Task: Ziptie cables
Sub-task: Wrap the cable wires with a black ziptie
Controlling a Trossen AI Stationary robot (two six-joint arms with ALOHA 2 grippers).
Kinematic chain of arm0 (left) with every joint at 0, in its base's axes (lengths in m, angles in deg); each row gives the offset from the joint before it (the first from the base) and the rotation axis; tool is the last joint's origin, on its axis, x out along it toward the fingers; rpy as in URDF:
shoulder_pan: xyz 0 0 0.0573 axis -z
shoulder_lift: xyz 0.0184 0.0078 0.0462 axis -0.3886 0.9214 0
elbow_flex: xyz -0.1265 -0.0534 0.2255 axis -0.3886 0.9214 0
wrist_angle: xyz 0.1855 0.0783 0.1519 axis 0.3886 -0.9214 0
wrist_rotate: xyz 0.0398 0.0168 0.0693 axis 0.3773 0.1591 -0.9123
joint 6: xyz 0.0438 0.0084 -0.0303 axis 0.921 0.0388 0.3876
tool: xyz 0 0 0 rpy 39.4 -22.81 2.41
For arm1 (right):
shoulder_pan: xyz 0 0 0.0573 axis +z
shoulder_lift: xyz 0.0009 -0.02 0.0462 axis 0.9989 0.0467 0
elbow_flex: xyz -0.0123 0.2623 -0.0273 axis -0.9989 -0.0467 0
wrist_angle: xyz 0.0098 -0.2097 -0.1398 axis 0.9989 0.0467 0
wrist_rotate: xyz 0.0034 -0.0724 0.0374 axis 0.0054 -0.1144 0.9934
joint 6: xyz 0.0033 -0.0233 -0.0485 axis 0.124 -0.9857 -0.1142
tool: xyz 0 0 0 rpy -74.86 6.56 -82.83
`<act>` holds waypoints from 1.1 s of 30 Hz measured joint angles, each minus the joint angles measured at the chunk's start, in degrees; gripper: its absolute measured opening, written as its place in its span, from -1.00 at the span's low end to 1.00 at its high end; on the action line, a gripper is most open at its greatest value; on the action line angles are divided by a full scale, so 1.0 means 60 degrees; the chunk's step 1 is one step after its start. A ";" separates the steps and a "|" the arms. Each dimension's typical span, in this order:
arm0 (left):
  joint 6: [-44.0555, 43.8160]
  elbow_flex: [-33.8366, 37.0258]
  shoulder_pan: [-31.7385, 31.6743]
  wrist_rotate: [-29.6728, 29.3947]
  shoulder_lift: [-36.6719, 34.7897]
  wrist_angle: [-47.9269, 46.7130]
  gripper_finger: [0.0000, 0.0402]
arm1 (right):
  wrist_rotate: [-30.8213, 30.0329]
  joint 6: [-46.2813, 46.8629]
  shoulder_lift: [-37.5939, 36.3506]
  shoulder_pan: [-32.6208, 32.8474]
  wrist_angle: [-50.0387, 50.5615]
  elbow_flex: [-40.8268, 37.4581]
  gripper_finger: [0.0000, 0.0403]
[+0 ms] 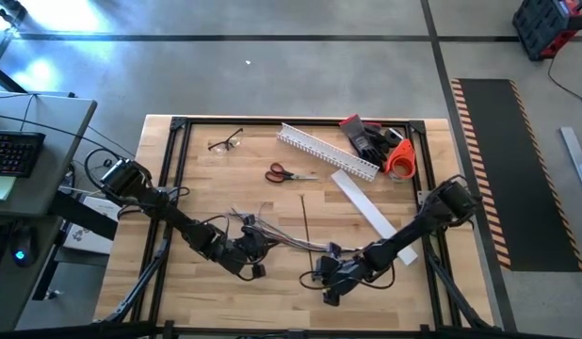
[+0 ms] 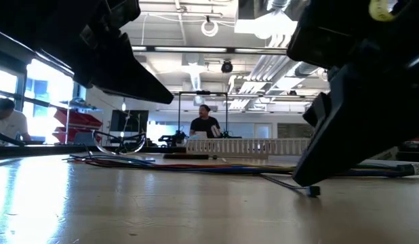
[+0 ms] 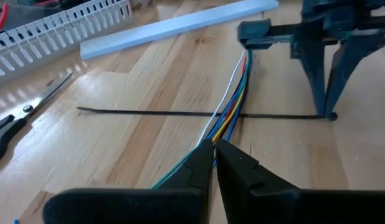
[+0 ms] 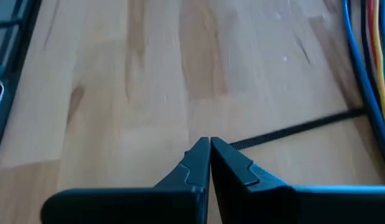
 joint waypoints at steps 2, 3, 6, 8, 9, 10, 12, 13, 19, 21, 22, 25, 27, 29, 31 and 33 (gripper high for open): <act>0.0004 0.0000 0.0000 0.0000 0.0006 0.0142 -0.99 | 0.0034 -0.0225 0.0123 -0.0092 -0.0459 0.0004 -1.00; 0.0007 0.0000 0.0000 0.0000 0.0018 0.0193 -0.99 | 0.0113 -0.0352 0.0219 -0.0133 -0.0667 0.0059 -1.00; 0.0067 0.0000 0.0000 0.0012 0.0029 0.0298 -0.99 | 0.0537 -0.0749 0.0566 -0.0231 -0.0757 0.0427 -1.00; 0.0069 0.0002 0.0000 0.0015 0.0029 0.0354 -0.99 | 0.0675 -0.0996 0.0636 -0.0232 -0.0727 0.0656 -1.00; 0.0069 0.0001 0.0001 0.0016 0.0029 0.0361 -0.99 | 0.0680 -0.1143 0.0631 -0.0232 -0.0738 0.0777 -1.00; 0.0069 0.0003 0.0007 0.0026 0.0029 0.0371 -0.99 | 0.0673 -0.1320 0.0565 -0.0232 -0.0717 0.0890 -1.00; 0.0069 0.0000 0.0011 0.0051 0.0029 0.0394 -0.99 | 0.0541 -0.1761 0.0324 -0.0216 -0.0371 0.1093 -1.00; 0.0069 0.0000 0.0011 0.0050 0.0029 0.0394 -0.99 | 0.0395 -0.1971 0.0184 -0.0186 -0.0132 0.1200 -1.00; 0.0066 0.0000 0.0015 0.0062 0.0029 0.0431 -0.99 | 0.0552 -0.3251 -0.0350 -0.0101 0.2061 0.1854 -1.00; 0.0066 0.0003 0.0015 0.0062 0.0029 0.0460 -0.99 | 0.1116 -0.4207 -0.0352 -0.0101 0.2643 0.2033 -0.99; 0.0066 0.0000 0.0015 0.0065 0.0029 0.0460 -0.99 | 0.1414 -0.4709 -0.0350 -0.0101 0.2826 0.2116 -0.98; 0.0066 0.0000 0.0015 0.0074 0.0029 0.0460 -0.99 | 0.1701 -0.5828 -0.0354 -0.0086 0.3135 0.2291 -0.86; 0.0063 0.0000 0.0015 0.0074 0.0029 0.0456 -0.99 | 0.1704 -0.6453 -0.0352 -0.0095 0.3368 0.2420 -0.71; 0.0062 0.0000 0.0015 0.0075 0.0029 0.0456 -0.99 | 0.1701 -0.7171 -0.0353 -0.0097 0.3726 0.2552 -0.54; 0.0057 0.0001 0.0015 0.0076 0.0029 0.0456 -0.99 | 0.1673 -0.8044 -0.0257 -0.0097 0.4213 0.2665 -0.37; 0.0007 0.0000 0.0007 0.0073 0.0029 0.0453 -0.99 | 0.1616 -0.8678 -0.0061 -0.0097 0.4605 0.2839 -0.23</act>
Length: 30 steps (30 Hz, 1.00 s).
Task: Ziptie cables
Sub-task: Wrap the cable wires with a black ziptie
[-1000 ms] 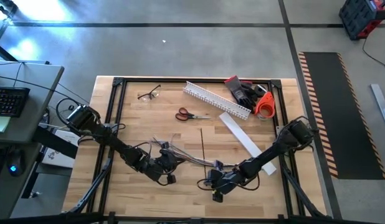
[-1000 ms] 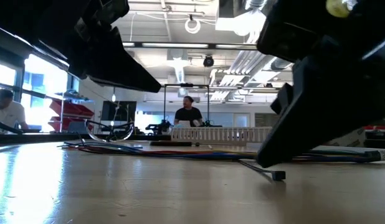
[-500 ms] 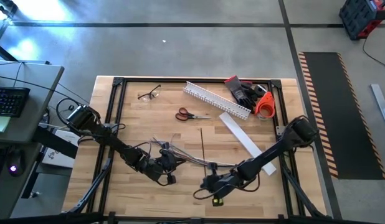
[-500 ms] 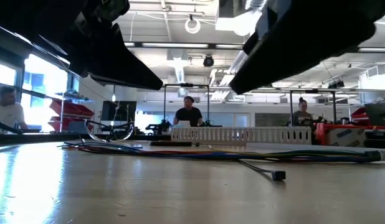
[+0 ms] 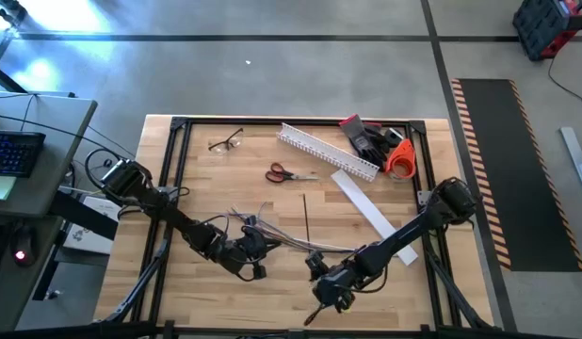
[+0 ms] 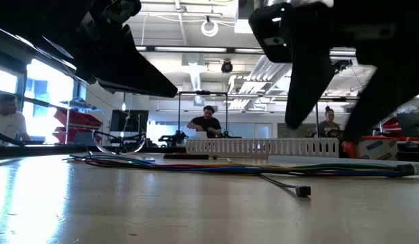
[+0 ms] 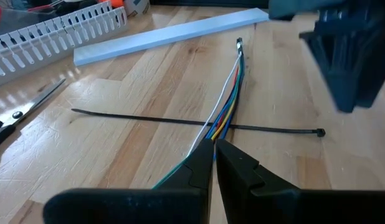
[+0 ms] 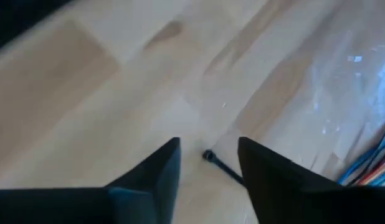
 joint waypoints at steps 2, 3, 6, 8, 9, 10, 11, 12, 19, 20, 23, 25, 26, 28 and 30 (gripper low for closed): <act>-0.0003 0.0004 -0.0004 0.0003 0.0000 -0.0002 -0.99 | 0.0141 -0.0525 0.0174 -0.0078 0.0355 0.0311 -0.16; -0.0012 0.0001 -0.0004 0.0007 0.0000 0.0001 -0.99 | 0.0339 -0.0782 0.0244 -0.0136 0.0525 0.0506 -0.15; -0.0031 0.0000 -0.0011 0.0109 0.0000 0.0010 -0.99 | 0.0627 -0.1575 0.0636 -0.0370 0.1440 0.1094 -0.17; -0.0033 0.0000 -0.0015 0.0168 0.0000 0.0007 -0.99 | 0.0829 -0.2117 0.0942 -0.0519 0.2076 0.1443 -0.21; -0.0036 0.0002 -0.0015 0.0178 0.0000 0.0000 -0.99 | 0.0863 -0.2363 0.1081 -0.0577 0.2273 0.1640 -0.23; -0.0036 0.0000 -0.0015 0.0185 0.0000 0.0003 -0.99 | 0.0970 -0.2600 0.1207 -0.0637 0.2409 0.1820 -0.26; -0.0036 0.0003 -0.0015 0.0189 0.0000 0.0003 -0.99 | 0.1011 -0.2808 0.1329 -0.0693 0.2487 0.1959 -0.29; -0.0036 0.0000 -0.0015 0.0192 0.0000 0.0003 -0.99 | 0.1014 -0.3014 0.1462 -0.0727 0.2554 0.2074 -0.31; -0.0113 0.0000 -0.0015 0.0230 0.0004 0.0002 -0.99 | 0.1033 -0.4227 0.2020 -0.0809 0.2650 0.2392 -0.50; -0.0113 0.0000 -0.0015 0.0233 0.0004 0.0000 -0.99 | 0.1042 -0.4302 0.2103 -0.0806 0.2677 0.2389 -0.54; -0.0113 0.0000 -0.0015 0.0245 0.0004 -0.0005 -0.99 | 0.1050 -0.4321 0.2146 -0.0801 0.2708 0.2380 -0.65; -0.0113 0.0000 -0.0015 0.0245 0.0004 -0.0002 -0.99 | 0.1054 -0.4322 0.2153 -0.0801 0.2717 0.2373 -0.72; -0.0113 0.0000 -0.0015 0.0256 0.0004 -0.0003 -0.99 | 0.1041 -0.4321 0.2155 -0.0798 0.2730 0.2367 -0.76; -0.0116 0.0000 -0.0015 0.0255 0.0004 -0.0004 -0.99 | 0.1010 -0.4322 0.2163 -0.0794 0.2752 0.2367 -0.84; -0.0116 0.0000 -0.0015 0.0255 0.0004 -0.0002 -0.99 | 0.0983 -0.4322 0.2166 -0.0794 0.2736 0.2361 -0.91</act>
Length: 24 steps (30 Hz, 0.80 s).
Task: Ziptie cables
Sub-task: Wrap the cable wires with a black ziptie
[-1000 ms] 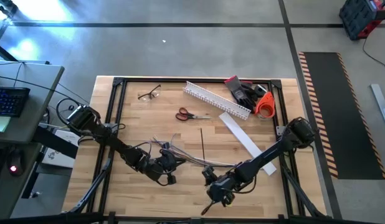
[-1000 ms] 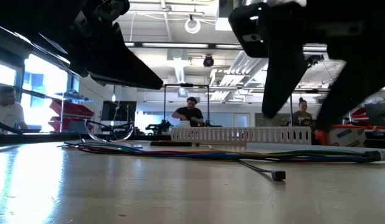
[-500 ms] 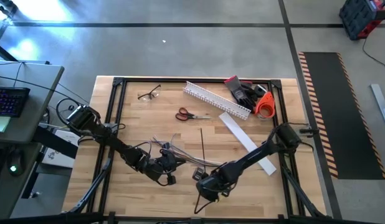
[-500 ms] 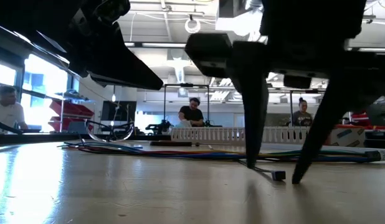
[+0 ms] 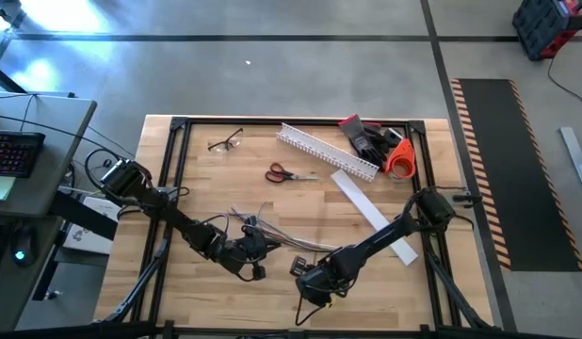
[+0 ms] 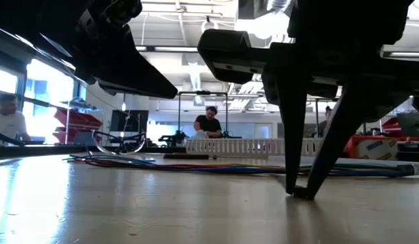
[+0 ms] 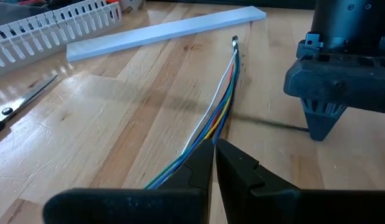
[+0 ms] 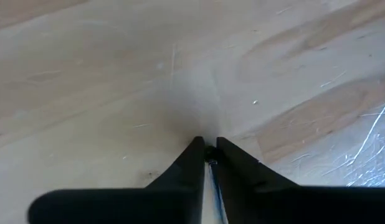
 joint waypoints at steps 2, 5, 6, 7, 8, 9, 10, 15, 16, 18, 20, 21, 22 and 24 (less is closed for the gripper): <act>-0.0004 0.0000 0.0000 0.0004 0.0000 0.0002 -0.99 | -0.0058 0.0009 0.0007 0.0000 -0.0094 -0.0005 -0.96; -0.0001 0.0000 -0.0003 0.0003 0.0000 0.0001 -0.99 | -0.0179 0.0416 -0.0078 0.0043 -0.0426 -0.0023 -0.98; -0.0003 0.0000 0.0000 0.0000 0.0000 0.0002 -0.99 | -0.0244 0.0562 -0.0122 0.0058 -0.0563 -0.0031 -0.98; -0.0004 0.0000 -0.0001 0.0000 0.0000 0.0005 -0.99 | -0.0251 0.0715 -0.0161 0.0062 -0.0670 -0.0042 -0.99; -0.0004 0.0000 0.0000 0.0000 0.0000 0.0005 -0.99 | -0.0271 0.0869 -0.0216 0.0054 -0.0798 -0.0056 -0.99; -0.0002 0.0000 0.0000 0.0001 0.0000 0.0001 -0.99 | -0.0436 0.1014 -0.0291 0.0053 -0.0957 -0.0063 -1.00; -0.0001 0.0000 0.0000 0.0008 0.0000 0.0002 -0.99 | -0.0637 0.1122 -0.0354 0.0073 -0.1018 -0.0069 -0.99; 0.0011 0.0000 0.0000 0.0192 0.0000 0.0005 -0.99 | -0.1574 0.2212 -0.0796 0.0194 -0.1457 -0.0066 -0.99; 0.0011 0.0000 0.0008 0.0218 0.0000 0.0003 -0.99 | -0.1690 0.2490 -0.0805 0.0241 -0.1458 -0.0066 -0.99; 0.0015 0.0000 0.0040 0.0229 0.0000 0.0003 -0.99 | -0.1887 0.2920 -0.0782 0.0344 -0.1280 -0.0069 -0.99; 0.0016 0.0000 0.0047 0.0225 0.0000 0.0011 -0.99 | -0.1796 0.3279 -0.0776 0.0419 -0.1117 -0.0081 -0.99; 0.0018 0.0000 0.0048 0.0222 0.0000 0.0009 -0.99 | -0.1578 0.3487 -0.0779 0.0429 -0.1121 -0.0078 -0.99; 0.0018 0.0000 0.0051 0.0226 0.0000 0.0012 -0.99 | -0.1368 0.3744 -0.0780 0.0440 -0.1124 -0.0077 -1.00; 0.0022 0.0000 0.0047 0.0226 0.0000 0.0029 -0.99 | -0.1023 0.4301 -0.0780 0.0419 -0.1154 -0.0077 -1.00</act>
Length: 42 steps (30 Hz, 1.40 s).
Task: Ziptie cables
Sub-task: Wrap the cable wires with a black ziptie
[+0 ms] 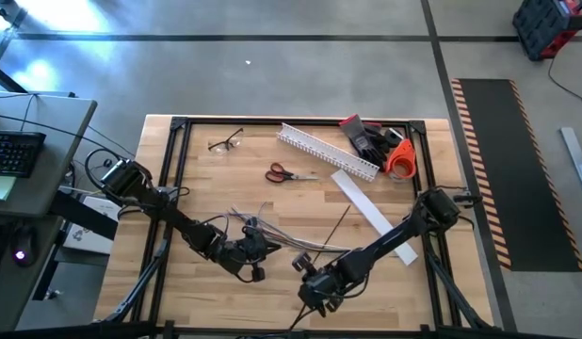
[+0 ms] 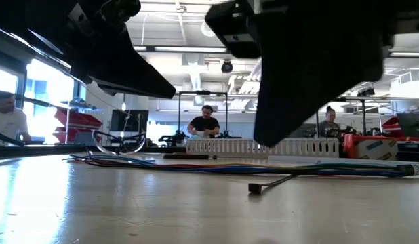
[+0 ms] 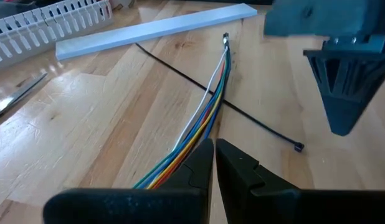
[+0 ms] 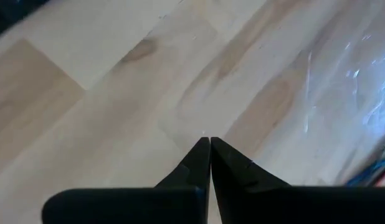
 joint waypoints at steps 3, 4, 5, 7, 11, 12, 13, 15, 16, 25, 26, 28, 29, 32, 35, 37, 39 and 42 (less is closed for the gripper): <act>0.0140 0.0000 0.0000 0.0007 0.0000 0.0167 -0.99 | 0.0334 0.0478 -0.0004 -0.0158 -0.0046 0.0004 -0.96; 0.0197 0.0000 -0.0004 0.0004 0.0000 0.0308 -0.99 | 0.0464 0.0590 -0.0003 -0.0228 0.0050 0.0007 -0.91; 0.0283 -0.0004 -0.0013 0.0004 0.0000 0.0440 -0.99 | 0.0622 0.0693 0.0037 -0.0321 0.0181 0.0007 -0.85; 0.0408 -0.0004 -0.0026 0.0018 0.0000 0.0518 -0.99 | 0.0878 0.0765 0.0154 -0.0481 0.0393 0.0011 -0.69; 0.0416 -0.0004 -0.0044 0.0023 0.0000 0.0624 -0.99 | 0.1045 0.0631 0.0384 -0.0810 0.0332 0.0011 -0.40; 0.0415 -0.0004 -0.0044 0.0028 0.0000 0.0621 -0.99 | 0.1030 0.0622 0.0398 -0.0858 0.0312 0.0011 -0.35; 0.0415 -0.0004 -0.0041 0.0029 0.0000 0.0619 -0.99 | 0.1037 0.0568 0.0445 -0.0910 0.0354 0.0011 -0.32; 0.0415 -0.0004 -0.0040 0.0038 0.0000 0.0628 -0.99 | 0.1122 0.0397 0.0513 -0.0992 0.0397 0.0022 -0.31; 0.0415 -0.0004 -0.0040 0.0040 0.0000 0.0615 -0.99 | 0.1138 0.0327 0.0519 -0.1008 0.0478 0.0034 -0.32; 0.0415 -0.0004 -0.0040 0.0078 0.0000 0.0618 -0.99 | 0.1365 -0.0672 0.0767 -0.0849 0.0382 0.0058 -0.88; 0.0414 -0.0004 -0.0040 0.0102 0.0000 0.0618 -0.99 | 0.1279 -0.0766 0.0845 -0.0812 0.0348 0.0058 -0.93; 0.0415 -0.0004 -0.0040 0.0113 0.0000 0.0621 -0.99 | 0.0875 -0.0825 0.0878 -0.0692 0.0255 0.0057 -0.97; 0.0415 -0.0004 -0.0040 0.0130 0.0000 0.0632 -0.99 | 0.0510 -0.0766 0.0886 -0.0604 0.0177 0.0054 -0.97; 0.0422 -0.0004 -0.0040 0.0263 0.0000 0.0642 -0.99 | -0.0721 -0.0592 0.0796 -0.0286 -0.0052 0.0026 -0.99; 0.0611 -0.0004 -0.0022 0.0375 0.0000 0.0732 -0.99 | -0.1951 -0.0302 0.0662 0.0019 -0.0074 -0.0016 -1.00; 0.0772 -0.0004 -0.0022 0.0550 0.0000 0.0868 -0.99 | -0.2553 0.0013 0.0393 0.0213 -0.0065 -0.0016 -1.00; 0.1040 -0.0004 -0.0022 0.0775 0.0006 0.1175 -0.99 | -0.2912 0.0349 0.0124 0.0383 -0.0037 0.0015 -1.00; 0.1574 -0.0004 -0.0022 0.1130 0.0222 0.1969 -0.99 | -0.3236 0.0842 -0.0087 0.0633 0.0262 0.0008 -1.00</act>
